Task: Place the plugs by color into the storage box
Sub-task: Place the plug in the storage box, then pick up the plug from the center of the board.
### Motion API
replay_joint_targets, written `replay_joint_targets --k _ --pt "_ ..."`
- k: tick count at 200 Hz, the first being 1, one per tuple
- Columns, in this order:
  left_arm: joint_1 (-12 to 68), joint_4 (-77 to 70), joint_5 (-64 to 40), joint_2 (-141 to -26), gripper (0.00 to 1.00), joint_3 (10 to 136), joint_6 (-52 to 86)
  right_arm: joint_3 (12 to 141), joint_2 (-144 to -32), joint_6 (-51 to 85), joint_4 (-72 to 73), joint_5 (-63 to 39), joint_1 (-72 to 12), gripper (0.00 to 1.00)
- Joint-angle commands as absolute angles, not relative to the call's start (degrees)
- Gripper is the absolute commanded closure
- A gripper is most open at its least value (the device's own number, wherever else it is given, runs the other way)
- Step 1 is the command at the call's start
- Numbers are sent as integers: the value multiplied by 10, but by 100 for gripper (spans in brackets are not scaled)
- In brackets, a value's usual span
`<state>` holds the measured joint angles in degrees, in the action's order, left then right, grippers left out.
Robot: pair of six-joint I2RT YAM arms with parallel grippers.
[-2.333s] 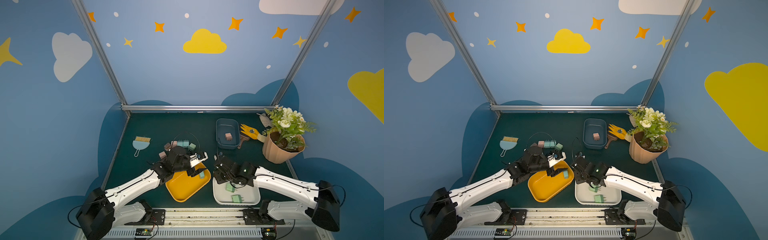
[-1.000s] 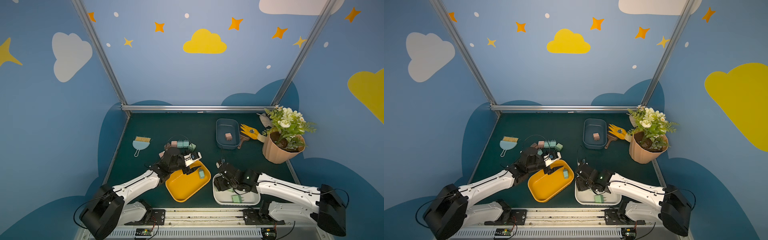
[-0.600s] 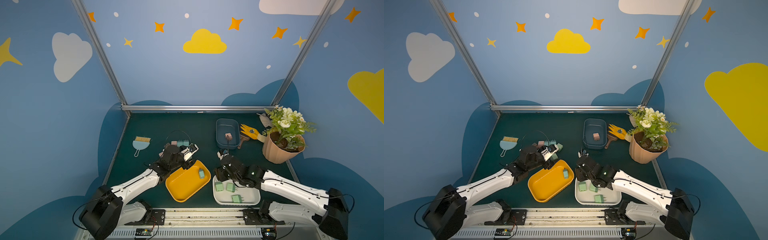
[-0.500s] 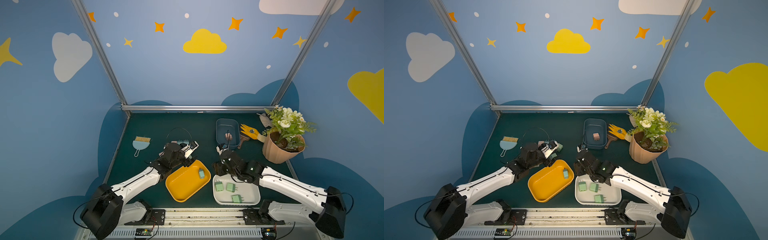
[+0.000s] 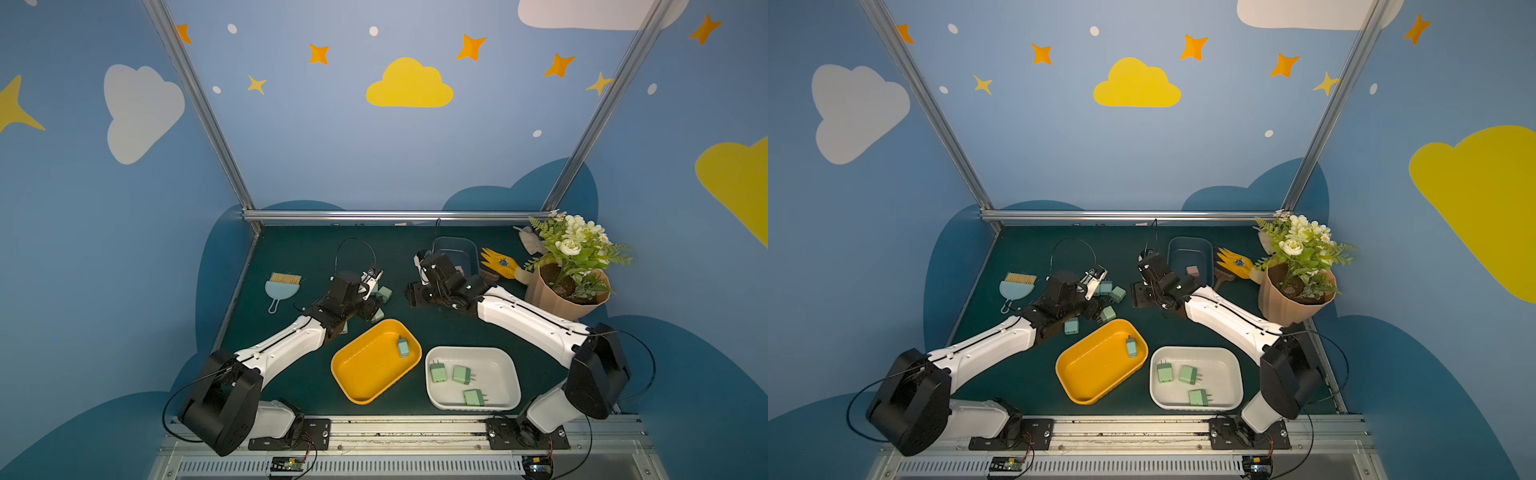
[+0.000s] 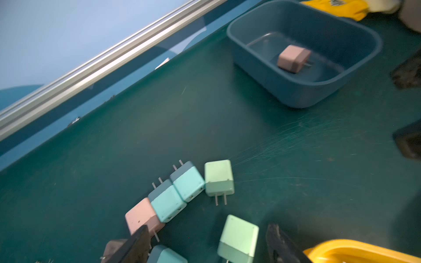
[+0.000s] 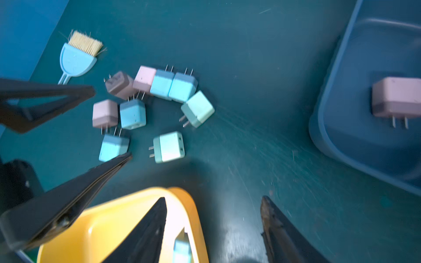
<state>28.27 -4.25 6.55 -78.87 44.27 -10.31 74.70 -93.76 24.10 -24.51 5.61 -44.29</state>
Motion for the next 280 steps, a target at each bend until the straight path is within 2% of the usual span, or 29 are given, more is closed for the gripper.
replay_joint_targets --k 1,33,64,91,113,130,152,167,280 --pt "266 -12 80 -809 19 464 -76 801 -987 236 -244 16 -425 33" --pt "236 0 73 -824 19 472 -59 874 -1056 230 -245 -39 -409 32" --pt "201 55 6 -852 20 518 -40 919 -1108 225 -246 -127 -387 32" --pt "175 173 -58 -918 29 623 -22 935 -1138 291 -250 -210 -352 35" --pt "168 295 -78 -1000 30 736 0 933 -1147 333 -253 -253 -329 38" --pt "169 372 -100 -1057 29 827 5 921 -1144 333 -258 -249 -326 38" --pt "170 453 -71 -1135 29 927 55 902 -1132 332 -261 -245 -325 38" --pt "173 491 -87 -1177 33 974 61 894 -1127 334 -264 -249 -325 38" --pt "209 483 -44 -1278 38 1047 41 885 -1127 334 -294 -255 -329 39"
